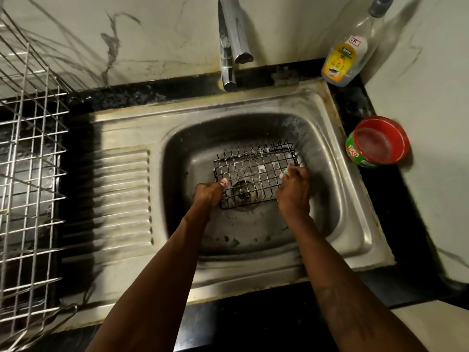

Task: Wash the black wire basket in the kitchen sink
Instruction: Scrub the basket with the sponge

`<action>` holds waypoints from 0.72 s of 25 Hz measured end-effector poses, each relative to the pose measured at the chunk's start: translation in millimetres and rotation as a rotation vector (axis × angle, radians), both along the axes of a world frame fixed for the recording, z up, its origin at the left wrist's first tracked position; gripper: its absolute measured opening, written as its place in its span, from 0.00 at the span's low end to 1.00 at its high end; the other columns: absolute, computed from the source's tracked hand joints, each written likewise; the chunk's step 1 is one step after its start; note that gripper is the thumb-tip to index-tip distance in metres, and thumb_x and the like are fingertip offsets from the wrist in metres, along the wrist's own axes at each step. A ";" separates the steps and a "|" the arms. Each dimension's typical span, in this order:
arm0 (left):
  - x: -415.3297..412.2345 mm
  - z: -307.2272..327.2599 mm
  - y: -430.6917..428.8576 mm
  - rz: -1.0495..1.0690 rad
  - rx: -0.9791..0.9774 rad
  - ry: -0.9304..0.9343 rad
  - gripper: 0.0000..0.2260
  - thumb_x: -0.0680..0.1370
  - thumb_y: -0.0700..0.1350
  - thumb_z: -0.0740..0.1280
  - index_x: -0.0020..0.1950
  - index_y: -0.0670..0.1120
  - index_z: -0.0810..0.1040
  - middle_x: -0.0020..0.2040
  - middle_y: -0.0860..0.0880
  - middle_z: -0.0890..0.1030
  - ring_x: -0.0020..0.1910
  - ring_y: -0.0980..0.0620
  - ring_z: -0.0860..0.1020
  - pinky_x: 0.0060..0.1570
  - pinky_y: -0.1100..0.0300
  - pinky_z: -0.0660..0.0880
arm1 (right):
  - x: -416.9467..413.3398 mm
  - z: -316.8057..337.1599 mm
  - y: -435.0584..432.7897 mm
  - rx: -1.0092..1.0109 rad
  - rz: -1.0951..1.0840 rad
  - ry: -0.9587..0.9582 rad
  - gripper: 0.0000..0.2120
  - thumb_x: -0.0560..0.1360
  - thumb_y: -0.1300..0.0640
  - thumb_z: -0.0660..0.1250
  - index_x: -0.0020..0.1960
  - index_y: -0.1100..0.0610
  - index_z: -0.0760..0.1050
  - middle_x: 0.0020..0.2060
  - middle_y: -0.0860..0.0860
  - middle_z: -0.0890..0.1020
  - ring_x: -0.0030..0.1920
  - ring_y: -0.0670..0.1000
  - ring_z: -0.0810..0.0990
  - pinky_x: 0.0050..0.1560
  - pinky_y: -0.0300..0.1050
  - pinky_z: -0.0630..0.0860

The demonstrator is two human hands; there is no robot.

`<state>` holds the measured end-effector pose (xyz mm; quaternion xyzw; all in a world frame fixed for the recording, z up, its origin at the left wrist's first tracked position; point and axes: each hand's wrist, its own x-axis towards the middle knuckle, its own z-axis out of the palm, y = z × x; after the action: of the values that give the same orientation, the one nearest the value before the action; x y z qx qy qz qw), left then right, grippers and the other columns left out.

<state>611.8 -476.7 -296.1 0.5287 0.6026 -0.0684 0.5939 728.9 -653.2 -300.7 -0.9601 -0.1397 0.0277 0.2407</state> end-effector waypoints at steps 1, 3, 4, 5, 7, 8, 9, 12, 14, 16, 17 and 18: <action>0.4 -1.2 0.7 -0.001 0.001 0.009 0.16 0.77 0.57 0.73 0.49 0.44 0.81 0.51 0.44 0.84 0.50 0.46 0.80 0.46 0.52 0.75 | -2.2 3.3 -0.3 0.008 0.000 0.015 0.12 0.76 0.66 0.70 0.59 0.66 0.80 0.57 0.62 0.78 0.57 0.60 0.78 0.60 0.47 0.73; 1.2 0.2 1.2 0.002 0.006 0.022 0.14 0.77 0.56 0.73 0.47 0.44 0.80 0.50 0.44 0.83 0.50 0.45 0.79 0.53 0.48 0.77 | 7.4 10.7 -4.2 -0.010 -0.044 0.046 0.11 0.76 0.64 0.71 0.57 0.64 0.82 0.58 0.61 0.80 0.58 0.59 0.78 0.59 0.44 0.71; 1.5 -0.2 0.8 0.004 0.014 0.025 0.16 0.77 0.56 0.73 0.45 0.44 0.79 0.49 0.44 0.83 0.49 0.45 0.79 0.54 0.47 0.78 | 15.8 13.1 -7.5 -0.028 -0.066 0.079 0.11 0.75 0.65 0.72 0.57 0.63 0.83 0.56 0.61 0.81 0.56 0.59 0.80 0.57 0.44 0.73; 1.9 -1.3 -0.2 0.007 0.022 0.031 0.17 0.77 0.58 0.73 0.44 0.43 0.78 0.48 0.45 0.82 0.48 0.45 0.78 0.55 0.47 0.78 | 22.0 16.1 -10.3 -0.040 -0.078 0.090 0.12 0.74 0.67 0.72 0.56 0.62 0.84 0.53 0.61 0.83 0.53 0.59 0.82 0.54 0.44 0.76; 2.3 -1.7 -3.3 0.017 0.046 0.034 0.18 0.77 0.59 0.73 0.42 0.44 0.76 0.46 0.44 0.81 0.46 0.44 0.77 0.54 0.46 0.79 | 11.9 23.0 -7.7 -0.064 0.032 0.034 0.09 0.73 0.67 0.71 0.51 0.60 0.86 0.45 0.60 0.85 0.43 0.59 0.84 0.45 0.44 0.78; 3.3 0.2 -4.8 0.019 0.053 0.039 0.18 0.77 0.59 0.72 0.41 0.45 0.74 0.44 0.44 0.79 0.46 0.44 0.76 0.55 0.45 0.79 | -4.4 23.0 -1.9 -0.060 0.139 -0.010 0.07 0.72 0.66 0.72 0.49 0.60 0.86 0.41 0.59 0.85 0.40 0.58 0.83 0.41 0.42 0.77; 4.1 1.1 -5.1 0.018 0.059 0.044 0.19 0.77 0.58 0.72 0.39 0.46 0.72 0.42 0.45 0.78 0.46 0.44 0.76 0.57 0.44 0.79 | -25.0 21.1 7.5 -0.058 0.268 -0.043 0.06 0.72 0.65 0.73 0.47 0.60 0.86 0.39 0.57 0.84 0.38 0.57 0.81 0.38 0.40 0.73; 4.7 5.1 -4.9 0.009 0.060 0.059 0.19 0.77 0.58 0.73 0.38 0.46 0.72 0.40 0.47 0.76 0.48 0.43 0.76 0.59 0.44 0.78 | -69.2 15.0 25.3 -0.077 0.585 -0.014 0.09 0.74 0.65 0.70 0.54 0.62 0.83 0.45 0.57 0.83 0.45 0.55 0.80 0.42 0.43 0.76; 4.0 6.3 -3.7 -0.009 0.062 0.082 0.18 0.77 0.58 0.73 0.41 0.45 0.75 0.44 0.45 0.78 0.49 0.43 0.77 0.60 0.44 0.78 | -55.2 12.1 14.8 -0.075 0.436 0.027 0.08 0.76 0.65 0.68 0.54 0.60 0.83 0.47 0.57 0.83 0.45 0.55 0.80 0.42 0.43 0.76; 3.1 6.3 -2.5 -0.008 0.040 0.082 0.17 0.76 0.58 0.73 0.44 0.45 0.77 0.48 0.44 0.79 0.50 0.42 0.77 0.60 0.44 0.78 | -30.9 15.1 -5.7 -0.023 0.169 0.054 0.10 0.74 0.66 0.69 0.54 0.58 0.84 0.48 0.58 0.85 0.46 0.58 0.83 0.45 0.41 0.76; 3.5 6.6 -2.3 -0.004 0.028 0.073 0.17 0.76 0.58 0.73 0.44 0.45 0.77 0.47 0.44 0.79 0.51 0.42 0.77 0.60 0.45 0.78 | -19.6 18.3 -16.6 -0.009 0.066 0.064 0.11 0.73 0.67 0.71 0.54 0.59 0.84 0.48 0.59 0.85 0.47 0.58 0.84 0.46 0.40 0.75; 4.1 7.6 -2.6 0.000 0.021 0.060 0.17 0.77 0.57 0.73 0.44 0.45 0.76 0.46 0.45 0.77 0.50 0.42 0.76 0.60 0.45 0.77 | -10.8 21.8 -23.7 -0.026 -0.009 0.054 0.12 0.72 0.67 0.73 0.54 0.59 0.84 0.47 0.59 0.86 0.47 0.59 0.84 0.46 0.40 0.74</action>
<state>615.9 -479.2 -288.5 0.5326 0.6207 -0.0779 0.5701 718.1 -677.0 -278.9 -0.9627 -0.1284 0.0542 0.2321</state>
